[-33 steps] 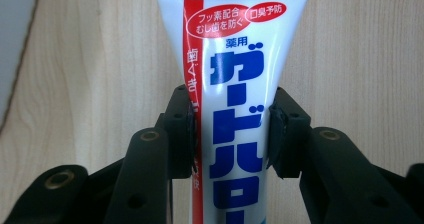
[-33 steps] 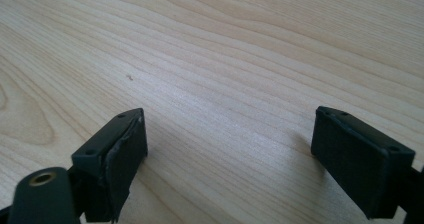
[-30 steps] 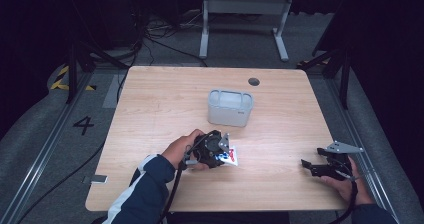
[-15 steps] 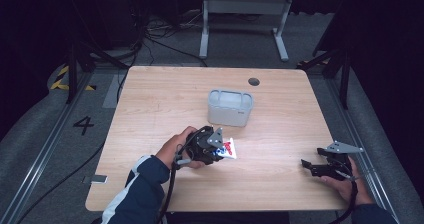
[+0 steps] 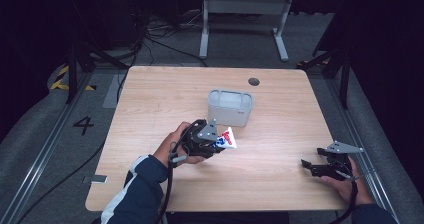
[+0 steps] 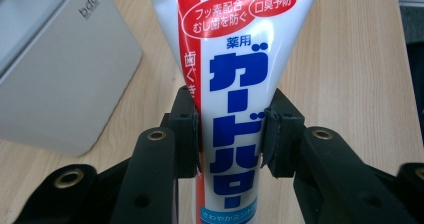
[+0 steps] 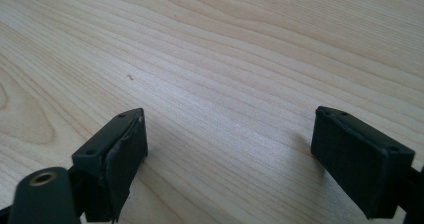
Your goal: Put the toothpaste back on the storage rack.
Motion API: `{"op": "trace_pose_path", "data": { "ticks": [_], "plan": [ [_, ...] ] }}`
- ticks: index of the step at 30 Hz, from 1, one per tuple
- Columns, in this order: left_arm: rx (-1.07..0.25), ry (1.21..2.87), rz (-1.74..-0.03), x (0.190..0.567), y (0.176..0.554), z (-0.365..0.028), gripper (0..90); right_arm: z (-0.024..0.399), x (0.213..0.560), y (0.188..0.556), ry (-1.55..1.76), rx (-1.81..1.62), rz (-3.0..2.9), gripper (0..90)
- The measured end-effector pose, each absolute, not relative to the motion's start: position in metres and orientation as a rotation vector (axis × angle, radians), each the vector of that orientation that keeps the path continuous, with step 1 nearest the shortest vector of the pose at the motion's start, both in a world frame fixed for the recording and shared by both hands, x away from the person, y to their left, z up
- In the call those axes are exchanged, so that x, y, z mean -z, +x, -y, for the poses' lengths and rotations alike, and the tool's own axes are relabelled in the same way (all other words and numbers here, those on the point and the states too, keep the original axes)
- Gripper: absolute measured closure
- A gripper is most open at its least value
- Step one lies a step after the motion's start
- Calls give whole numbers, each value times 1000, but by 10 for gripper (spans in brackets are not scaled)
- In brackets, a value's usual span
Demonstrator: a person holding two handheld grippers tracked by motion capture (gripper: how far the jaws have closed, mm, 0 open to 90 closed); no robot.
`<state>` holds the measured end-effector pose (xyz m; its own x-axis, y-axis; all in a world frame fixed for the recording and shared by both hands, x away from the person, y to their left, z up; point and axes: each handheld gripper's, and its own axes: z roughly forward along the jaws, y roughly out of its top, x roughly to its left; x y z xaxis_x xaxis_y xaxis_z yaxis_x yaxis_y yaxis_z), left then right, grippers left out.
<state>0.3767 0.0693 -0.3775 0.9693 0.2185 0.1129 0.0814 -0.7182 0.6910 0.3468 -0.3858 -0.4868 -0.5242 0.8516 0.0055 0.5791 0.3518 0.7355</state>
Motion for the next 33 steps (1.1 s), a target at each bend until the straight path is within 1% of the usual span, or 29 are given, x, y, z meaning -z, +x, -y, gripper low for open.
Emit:
{"op": "trace_pose_path", "data": {
  "ticks": [7, 12, 23, 29, 33],
  "plan": [
    [-268, 2280, -233, 366, 380, -72, 653, 386, 487, 347, 1255, -987, -2242, 151],
    [-286, 2191, -282, 357, 383, -73, 654, 386, 487, 347, 1255, -988, -2242, 151],
    [-313, 2081, -332, 342, 391, -74, 657, 386, 487, 347, 1255, -987, -2242, 151],
    [-322, 2014, -388, 332, 403, -74, 657, 386, 487, 347, 1255, -988, -2242, 151],
    [-329, 1988, -392, 326, 410, -72, 658, 386, 487, 347, 1255, -987, -2242, 151]
  ]
}}
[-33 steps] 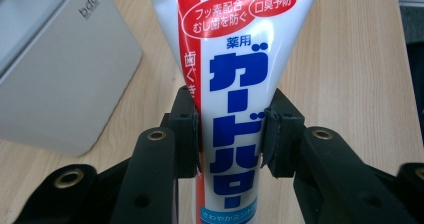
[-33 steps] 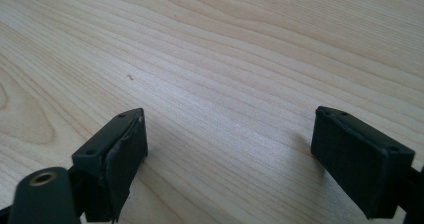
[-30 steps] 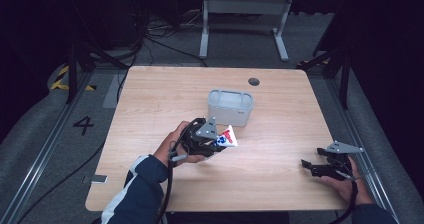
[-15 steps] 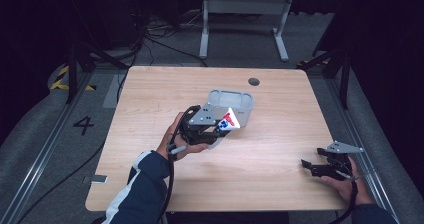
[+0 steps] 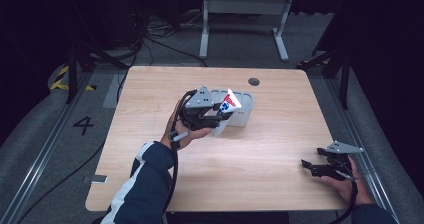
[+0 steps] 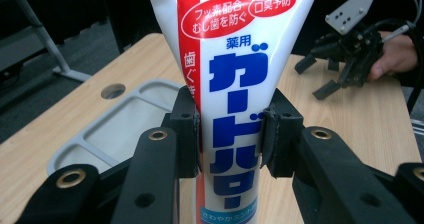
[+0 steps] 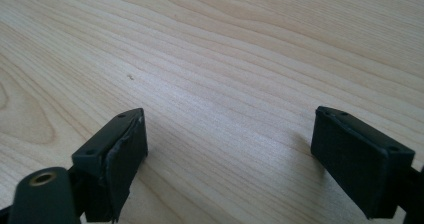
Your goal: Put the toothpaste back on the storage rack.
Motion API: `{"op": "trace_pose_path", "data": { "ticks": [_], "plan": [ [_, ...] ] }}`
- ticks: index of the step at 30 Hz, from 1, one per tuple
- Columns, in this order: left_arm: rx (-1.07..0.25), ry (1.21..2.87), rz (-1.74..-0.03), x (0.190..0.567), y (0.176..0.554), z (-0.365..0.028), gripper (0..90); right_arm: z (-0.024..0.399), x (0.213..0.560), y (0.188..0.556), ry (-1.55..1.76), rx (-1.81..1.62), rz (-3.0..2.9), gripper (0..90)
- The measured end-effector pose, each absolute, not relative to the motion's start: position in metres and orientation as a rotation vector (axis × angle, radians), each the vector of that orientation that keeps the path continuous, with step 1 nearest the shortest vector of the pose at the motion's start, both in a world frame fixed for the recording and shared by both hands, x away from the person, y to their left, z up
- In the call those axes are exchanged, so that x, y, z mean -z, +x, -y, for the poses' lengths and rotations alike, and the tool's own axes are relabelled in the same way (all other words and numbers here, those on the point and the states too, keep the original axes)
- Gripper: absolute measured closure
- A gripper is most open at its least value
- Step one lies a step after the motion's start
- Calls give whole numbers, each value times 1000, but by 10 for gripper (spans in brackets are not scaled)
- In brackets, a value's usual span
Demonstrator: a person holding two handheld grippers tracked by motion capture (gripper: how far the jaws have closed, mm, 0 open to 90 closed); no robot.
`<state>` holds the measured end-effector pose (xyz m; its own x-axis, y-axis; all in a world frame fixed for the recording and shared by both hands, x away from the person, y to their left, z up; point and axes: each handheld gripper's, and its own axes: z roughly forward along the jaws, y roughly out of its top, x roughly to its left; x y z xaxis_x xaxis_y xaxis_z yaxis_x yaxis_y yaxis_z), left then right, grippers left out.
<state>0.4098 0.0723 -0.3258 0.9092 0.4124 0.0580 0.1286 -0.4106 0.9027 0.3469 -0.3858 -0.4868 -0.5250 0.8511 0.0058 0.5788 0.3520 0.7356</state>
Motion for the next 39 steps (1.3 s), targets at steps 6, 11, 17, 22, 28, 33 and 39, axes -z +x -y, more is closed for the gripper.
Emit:
{"op": "trace_pose_path", "data": {
  "ticks": [6, 11, 17, 22, 28, 33, 39],
  "plan": [
    [-334, 1950, -398, 318, 420, -67, 657, 386, 487, 347, 1255, -987, -2242, 151],
    [-343, 1930, -405, 313, 428, -64, 658, 386, 487, 347, 1255, -987, -2242, 151],
    [-358, 1899, -417, 308, 440, -59, 658, 386, 487, 347, 1255, -988, -2242, 151],
    [-374, 1885, -430, 304, 451, -49, 657, 386, 487, 347, 1255, -987, -2242, 151],
    [-384, 1868, -443, 304, 462, -41, 657, 386, 487, 347, 1255, -988, -2242, 151],
    [-398, 1864, -458, 307, 471, -34, 656, 386, 487, 347, 1255, -987, -2242, 152],
    [-420, 1856, -475, 307, 482, -31, 656, 386, 487, 346, 1256, -994, -2242, 152]
  ]
}}
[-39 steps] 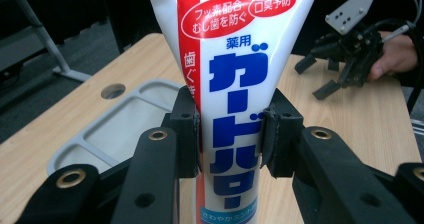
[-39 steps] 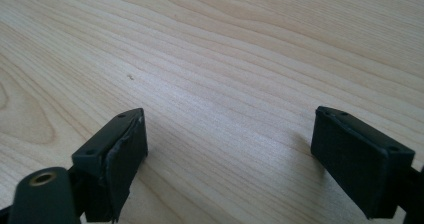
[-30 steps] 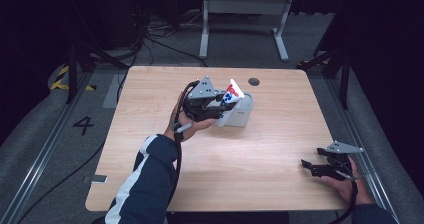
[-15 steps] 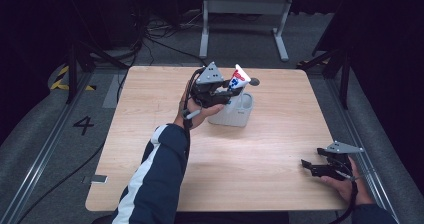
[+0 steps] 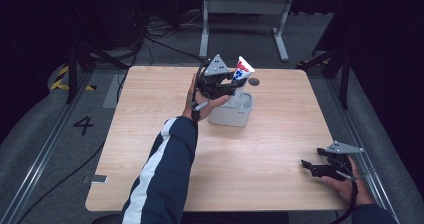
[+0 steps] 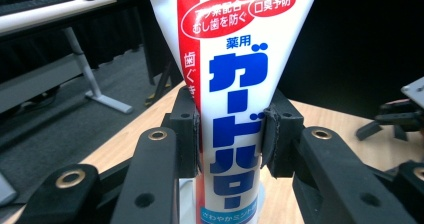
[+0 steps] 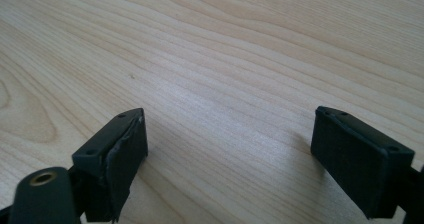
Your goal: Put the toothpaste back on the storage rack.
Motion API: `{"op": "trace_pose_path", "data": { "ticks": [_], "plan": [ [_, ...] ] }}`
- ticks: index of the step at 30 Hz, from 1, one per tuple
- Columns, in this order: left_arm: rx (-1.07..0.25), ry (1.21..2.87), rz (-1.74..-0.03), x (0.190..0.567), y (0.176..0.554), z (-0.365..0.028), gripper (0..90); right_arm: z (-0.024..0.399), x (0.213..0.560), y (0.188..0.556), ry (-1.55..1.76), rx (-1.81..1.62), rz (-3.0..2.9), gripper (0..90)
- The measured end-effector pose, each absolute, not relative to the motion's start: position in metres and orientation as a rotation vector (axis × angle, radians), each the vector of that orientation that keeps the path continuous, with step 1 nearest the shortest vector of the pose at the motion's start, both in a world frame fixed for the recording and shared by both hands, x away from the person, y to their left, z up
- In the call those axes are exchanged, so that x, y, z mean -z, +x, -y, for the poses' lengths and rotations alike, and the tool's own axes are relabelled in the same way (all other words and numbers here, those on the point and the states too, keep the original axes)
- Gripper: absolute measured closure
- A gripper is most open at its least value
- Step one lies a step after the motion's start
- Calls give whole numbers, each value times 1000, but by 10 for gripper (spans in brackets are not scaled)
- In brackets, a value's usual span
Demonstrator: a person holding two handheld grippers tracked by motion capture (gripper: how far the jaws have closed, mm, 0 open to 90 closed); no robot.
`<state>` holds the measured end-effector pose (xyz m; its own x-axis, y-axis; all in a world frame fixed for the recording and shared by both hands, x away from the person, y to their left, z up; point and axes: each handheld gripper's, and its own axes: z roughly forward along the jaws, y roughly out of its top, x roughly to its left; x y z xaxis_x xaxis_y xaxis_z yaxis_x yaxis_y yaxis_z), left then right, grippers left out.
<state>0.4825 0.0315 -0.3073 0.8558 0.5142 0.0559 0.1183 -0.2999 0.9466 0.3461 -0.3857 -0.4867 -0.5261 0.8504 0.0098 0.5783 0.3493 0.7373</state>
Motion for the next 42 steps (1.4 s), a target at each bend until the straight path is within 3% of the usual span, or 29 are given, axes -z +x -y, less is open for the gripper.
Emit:
{"op": "trace_pose_path", "data": {
  "ticks": [26, 42],
  "plan": [
    [-386, 1810, -589, 350, 517, -31, 651, 386, 487, 346, 1251, -994, -2242, 152],
    [-383, 1865, -607, 372, 514, -37, 646, 386, 487, 346, 1251, -995, -2243, 152]
  ]
}}
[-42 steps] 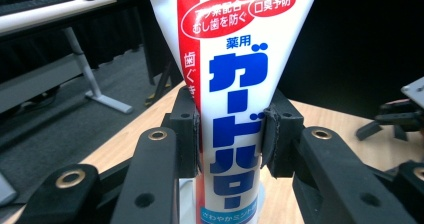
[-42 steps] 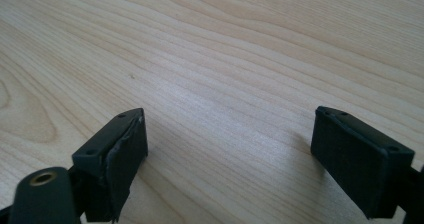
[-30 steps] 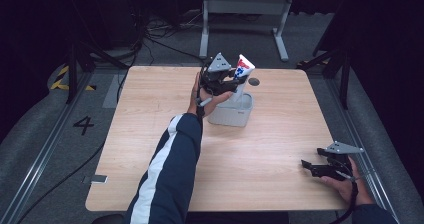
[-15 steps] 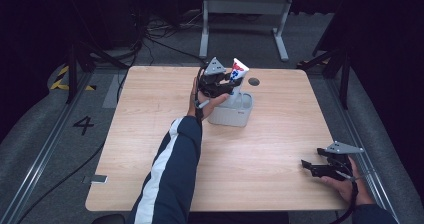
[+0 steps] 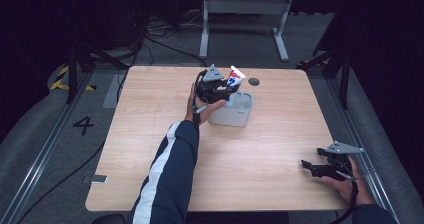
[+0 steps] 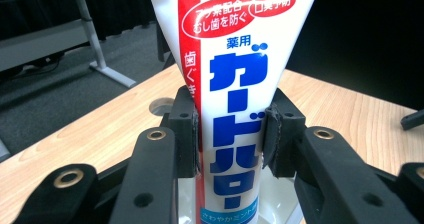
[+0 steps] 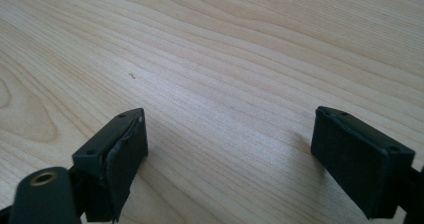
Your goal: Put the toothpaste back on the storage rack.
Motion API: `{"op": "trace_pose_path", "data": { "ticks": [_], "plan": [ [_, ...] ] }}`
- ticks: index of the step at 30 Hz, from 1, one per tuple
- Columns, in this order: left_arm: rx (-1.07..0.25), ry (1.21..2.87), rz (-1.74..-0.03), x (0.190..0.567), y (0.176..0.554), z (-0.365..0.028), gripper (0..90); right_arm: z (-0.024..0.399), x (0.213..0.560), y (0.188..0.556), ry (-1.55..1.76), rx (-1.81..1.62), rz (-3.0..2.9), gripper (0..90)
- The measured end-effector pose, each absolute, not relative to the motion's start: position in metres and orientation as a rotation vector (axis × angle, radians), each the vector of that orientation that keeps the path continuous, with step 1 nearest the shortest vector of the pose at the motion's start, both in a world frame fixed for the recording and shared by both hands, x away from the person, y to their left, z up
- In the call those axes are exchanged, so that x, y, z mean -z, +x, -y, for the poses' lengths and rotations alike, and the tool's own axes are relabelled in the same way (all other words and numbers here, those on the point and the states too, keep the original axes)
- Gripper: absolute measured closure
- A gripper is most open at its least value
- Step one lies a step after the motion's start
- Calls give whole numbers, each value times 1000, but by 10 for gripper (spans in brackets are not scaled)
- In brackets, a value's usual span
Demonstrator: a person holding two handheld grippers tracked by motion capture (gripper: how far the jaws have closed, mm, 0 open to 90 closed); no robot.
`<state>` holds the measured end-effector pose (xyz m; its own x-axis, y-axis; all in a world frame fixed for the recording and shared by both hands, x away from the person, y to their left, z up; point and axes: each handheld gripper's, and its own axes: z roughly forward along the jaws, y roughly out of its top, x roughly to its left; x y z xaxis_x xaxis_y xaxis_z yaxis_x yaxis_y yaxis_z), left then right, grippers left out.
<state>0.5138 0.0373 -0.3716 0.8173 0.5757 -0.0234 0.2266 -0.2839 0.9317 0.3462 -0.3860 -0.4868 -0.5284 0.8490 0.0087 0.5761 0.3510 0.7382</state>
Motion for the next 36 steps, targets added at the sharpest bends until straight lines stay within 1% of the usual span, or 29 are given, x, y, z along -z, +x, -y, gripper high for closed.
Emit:
{"op": "trace_pose_path", "data": {
  "ticks": [9, 36],
  "plan": [
    [-394, 1916, -624, 382, 510, -39, 643, 386, 487, 346, 1254, -995, -2243, 152],
    [-416, 2039, -617, 389, 506, -33, 624, 386, 487, 346, 1253, -994, -2244, 152]
  ]
}}
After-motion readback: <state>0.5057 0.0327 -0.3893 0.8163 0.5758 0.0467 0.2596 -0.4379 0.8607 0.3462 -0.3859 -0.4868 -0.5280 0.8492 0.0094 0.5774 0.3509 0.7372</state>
